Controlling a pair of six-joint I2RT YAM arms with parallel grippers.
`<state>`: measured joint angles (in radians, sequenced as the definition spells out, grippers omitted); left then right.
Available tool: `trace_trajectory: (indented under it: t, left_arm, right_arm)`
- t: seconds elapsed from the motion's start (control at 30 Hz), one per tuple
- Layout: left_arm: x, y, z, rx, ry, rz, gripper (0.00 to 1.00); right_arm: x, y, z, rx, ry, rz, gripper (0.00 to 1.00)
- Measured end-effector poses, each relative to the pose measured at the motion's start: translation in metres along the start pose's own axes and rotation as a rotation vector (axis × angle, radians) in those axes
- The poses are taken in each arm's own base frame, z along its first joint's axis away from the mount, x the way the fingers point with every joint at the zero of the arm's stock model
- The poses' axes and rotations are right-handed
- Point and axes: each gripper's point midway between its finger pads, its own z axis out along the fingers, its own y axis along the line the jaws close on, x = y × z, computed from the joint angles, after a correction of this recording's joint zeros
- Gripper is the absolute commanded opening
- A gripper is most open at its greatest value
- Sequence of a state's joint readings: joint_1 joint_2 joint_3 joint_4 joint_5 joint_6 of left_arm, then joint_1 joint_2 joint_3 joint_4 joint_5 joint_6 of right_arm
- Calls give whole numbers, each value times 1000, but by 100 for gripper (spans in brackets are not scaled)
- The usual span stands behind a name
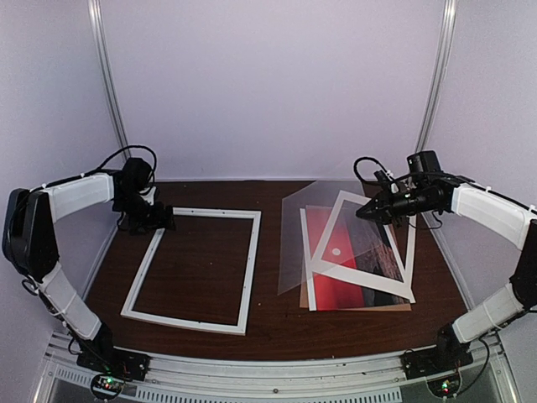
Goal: Put the photo into the frame
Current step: Move the frame body to the center of the board.
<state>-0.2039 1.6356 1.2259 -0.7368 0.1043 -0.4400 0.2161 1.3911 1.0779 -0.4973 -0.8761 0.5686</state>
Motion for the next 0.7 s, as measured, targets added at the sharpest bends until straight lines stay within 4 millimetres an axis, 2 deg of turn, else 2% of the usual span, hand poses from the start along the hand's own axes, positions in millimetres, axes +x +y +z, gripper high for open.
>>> trace_trajectory:
  t: [0.17, 0.33, 0.5, 0.7]
  left_arm:
    - [4, 50, 7, -87, 43, -66, 95]
    - [14, 82, 28, -132, 118, -113, 95]
    - [26, 91, 46, -140, 184, -134, 95]
    - [31, 84, 53, -88, 198, -149, 90]
  right_arm:
    - [2, 2, -1, 0, 10, -5, 0]
    - [-2, 13, -3, -13, 8, -28, 0]
    - [-6, 26, -6, -31, 2, -59, 0]
    - [-9, 35, -9, -40, 4, -70, 0]
